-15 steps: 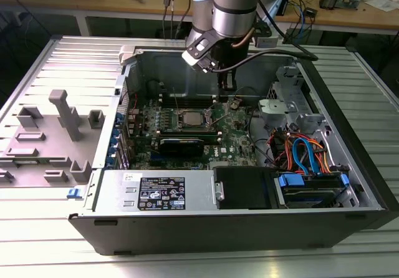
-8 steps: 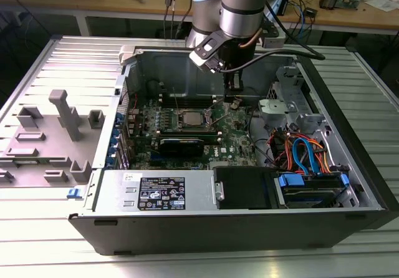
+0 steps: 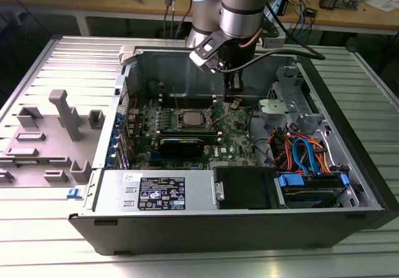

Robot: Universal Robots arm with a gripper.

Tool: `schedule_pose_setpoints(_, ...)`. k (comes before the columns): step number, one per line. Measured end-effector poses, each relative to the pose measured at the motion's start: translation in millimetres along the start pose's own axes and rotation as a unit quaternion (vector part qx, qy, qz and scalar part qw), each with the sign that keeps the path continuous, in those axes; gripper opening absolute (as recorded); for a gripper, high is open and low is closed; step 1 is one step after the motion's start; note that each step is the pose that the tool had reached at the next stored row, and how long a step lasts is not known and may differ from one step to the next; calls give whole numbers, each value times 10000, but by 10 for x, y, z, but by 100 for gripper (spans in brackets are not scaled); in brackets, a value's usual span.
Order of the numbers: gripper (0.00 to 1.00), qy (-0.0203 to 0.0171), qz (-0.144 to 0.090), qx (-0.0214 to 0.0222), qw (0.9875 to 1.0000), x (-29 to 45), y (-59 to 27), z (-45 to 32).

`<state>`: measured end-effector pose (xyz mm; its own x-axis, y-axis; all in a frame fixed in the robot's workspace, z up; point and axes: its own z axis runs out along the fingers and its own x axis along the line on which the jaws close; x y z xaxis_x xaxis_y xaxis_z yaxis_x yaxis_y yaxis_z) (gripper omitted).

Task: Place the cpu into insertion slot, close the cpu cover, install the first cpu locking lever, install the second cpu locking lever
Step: 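Close the cpu cover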

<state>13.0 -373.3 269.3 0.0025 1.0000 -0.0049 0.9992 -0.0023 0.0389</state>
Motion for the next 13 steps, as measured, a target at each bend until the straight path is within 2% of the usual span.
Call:
schedule_pose_setpoints(7,11,0,0,0,10000,0,1,0)
schedule_pose_setpoints(13,11,0,0,0,10000,0,55,3)
